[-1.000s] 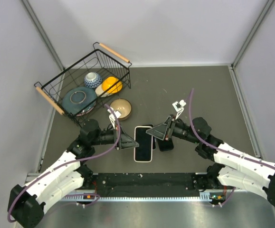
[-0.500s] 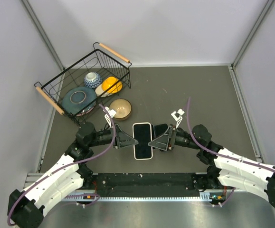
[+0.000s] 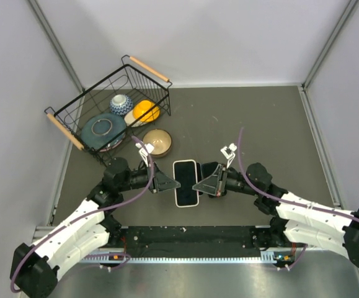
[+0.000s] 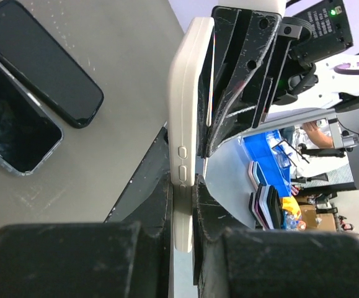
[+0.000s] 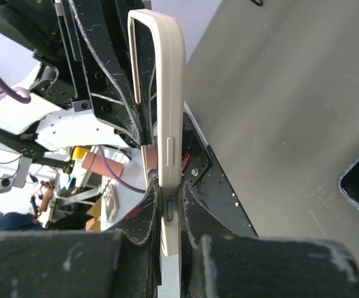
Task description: Put the phone into the phone case
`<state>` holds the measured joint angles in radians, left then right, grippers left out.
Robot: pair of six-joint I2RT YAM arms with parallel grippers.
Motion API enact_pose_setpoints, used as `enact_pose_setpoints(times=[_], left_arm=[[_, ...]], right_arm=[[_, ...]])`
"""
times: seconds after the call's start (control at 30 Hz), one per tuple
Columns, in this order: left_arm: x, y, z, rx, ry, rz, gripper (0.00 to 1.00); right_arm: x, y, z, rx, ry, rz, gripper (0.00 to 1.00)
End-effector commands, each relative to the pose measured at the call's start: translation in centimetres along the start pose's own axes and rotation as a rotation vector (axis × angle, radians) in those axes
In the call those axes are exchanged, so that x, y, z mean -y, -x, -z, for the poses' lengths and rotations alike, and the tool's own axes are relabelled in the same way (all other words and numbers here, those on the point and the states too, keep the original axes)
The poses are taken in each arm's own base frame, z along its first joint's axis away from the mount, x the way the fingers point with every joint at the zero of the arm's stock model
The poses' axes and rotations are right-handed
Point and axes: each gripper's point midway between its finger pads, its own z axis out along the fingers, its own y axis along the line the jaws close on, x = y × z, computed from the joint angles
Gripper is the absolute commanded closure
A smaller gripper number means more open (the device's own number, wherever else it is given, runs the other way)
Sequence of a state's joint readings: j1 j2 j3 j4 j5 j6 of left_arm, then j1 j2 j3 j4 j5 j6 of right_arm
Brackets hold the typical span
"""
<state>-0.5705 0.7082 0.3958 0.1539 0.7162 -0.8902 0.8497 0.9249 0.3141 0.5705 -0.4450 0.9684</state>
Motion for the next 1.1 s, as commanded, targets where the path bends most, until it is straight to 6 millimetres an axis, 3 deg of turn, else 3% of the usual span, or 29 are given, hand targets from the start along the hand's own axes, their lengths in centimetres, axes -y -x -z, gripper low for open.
enact_pose_setpoints(times=[0.0, 0.07, 0.1, 0.13, 0.17, 0.23, 0.3, 0.33, 0.37, 0.47, 0.63, 0.8, 1.07], left_arm=[[-0.7, 1.3, -0.4, 0.037, 0.051, -0.049, 1.0], [-0.7, 1.6, -0.6, 0.035, 0.055, -0.052, 1.0], [-0.7, 1.8, -0.7, 0.038, 0.058, -0.06, 1.0], [-0.7, 2.2, -0.8, 0.042, 0.063, -0.064, 0.92], [-0.6, 2.4, -0.9, 0.041, 0.064, -0.069, 0.66], [-0.7, 3.0, -1.0, 0.04, 0.094, -0.095, 0.27], [-1.0, 3.4, -1.0, 0.036, 0.119, -0.125, 0.13], [-0.8, 3.6, -1.1, 0.03, 0.129, -0.132, 0.11], [-1.1, 3.6, -1.0, 0.024, 0.147, -0.135, 0.09], [-1.8, 3.9, -0.8, 0.022, 0.195, -0.168, 0.06], [-2.6, 3.8, -0.6, 0.015, 0.222, -0.217, 0.06], [-3.6, 3.8, -0.3, 0.0, 0.283, -0.235, 0.05], [-2.7, 3.6, -1.1, -0.021, 0.209, -0.208, 0.05]], right_arm=[[-2.6, 3.1, -0.6, 0.088, 0.024, 0.06, 1.0], [-2.5, 3.8, -0.3, 0.107, -0.017, 0.085, 1.0], [-1.3, 3.6, -0.2, 0.101, -0.085, 0.071, 1.0], [-1.3, 4.0, 0.2, 0.111, -0.099, 0.08, 1.0], [-1.2, 4.8, 0.4, 0.124, -0.126, 0.101, 1.0], [0.6, 4.8, 1.4, 0.098, -0.234, 0.084, 1.0], [0.4, 6.6, 2.4, 0.119, -0.266, 0.116, 1.0], [2.0, 5.7, 3.3, 0.067, -0.342, 0.088, 1.0], [2.0, 6.4, 3.9, 0.058, -0.37, 0.126, 1.0], [5.7, 6.5, 7.5, -0.015, -0.591, 0.134, 1.0], [11.0, 7.1, 11.6, -0.075, -0.799, 0.026, 1.0], [14.2, 6.3, 13.2, -0.187, -0.866, -0.058, 1.0], [19.6, 5.7, 14.9, -0.264, -0.952, -0.211, 1.0]])
